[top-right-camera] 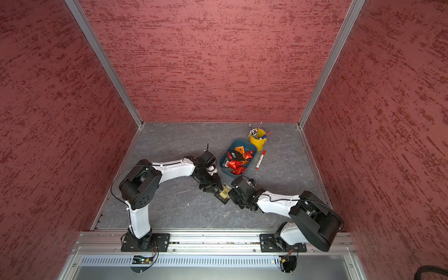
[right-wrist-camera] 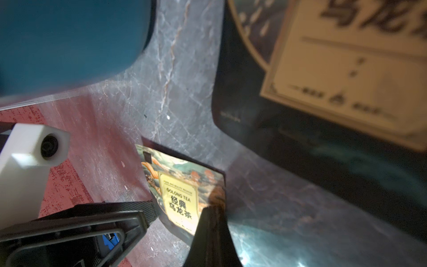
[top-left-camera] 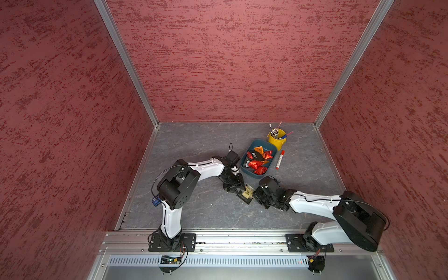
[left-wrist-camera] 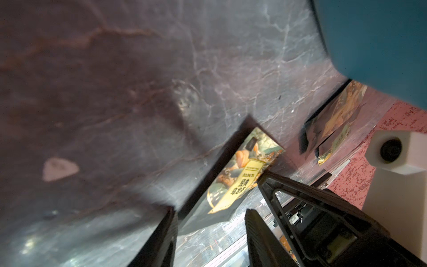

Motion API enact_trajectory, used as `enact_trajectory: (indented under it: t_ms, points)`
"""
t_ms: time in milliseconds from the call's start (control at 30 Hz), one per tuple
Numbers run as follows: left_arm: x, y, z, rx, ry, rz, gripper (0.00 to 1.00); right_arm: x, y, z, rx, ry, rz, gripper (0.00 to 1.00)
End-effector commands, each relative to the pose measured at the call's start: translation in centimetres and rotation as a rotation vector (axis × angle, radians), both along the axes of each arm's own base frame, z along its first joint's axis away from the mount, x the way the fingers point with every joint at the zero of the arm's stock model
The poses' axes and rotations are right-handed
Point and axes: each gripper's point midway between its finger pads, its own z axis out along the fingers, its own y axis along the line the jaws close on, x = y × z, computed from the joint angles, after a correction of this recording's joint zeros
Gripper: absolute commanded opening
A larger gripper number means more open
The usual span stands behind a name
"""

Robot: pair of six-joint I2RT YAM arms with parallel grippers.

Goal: Put the tea bags into the storage box
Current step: Pick up the tea bag from the center of the board.

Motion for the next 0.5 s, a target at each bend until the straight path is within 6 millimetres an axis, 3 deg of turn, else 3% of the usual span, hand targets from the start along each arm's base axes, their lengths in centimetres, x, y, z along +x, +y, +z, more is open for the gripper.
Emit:
enact_trajectory:
  t_ms: [0, 467]
  points:
    - [0.0, -0.9, 0.0, -0.034, -0.008, -0.023, 0.51, -1.5, -0.3, -1.9, -0.041, 0.081, 0.025, 0.0]
    - [0.2, -1.9, 1.1, -0.074, -0.044, -0.012, 0.51, -1.5, 0.1, -2.6, -0.047, 0.096, 0.036, 0.0]
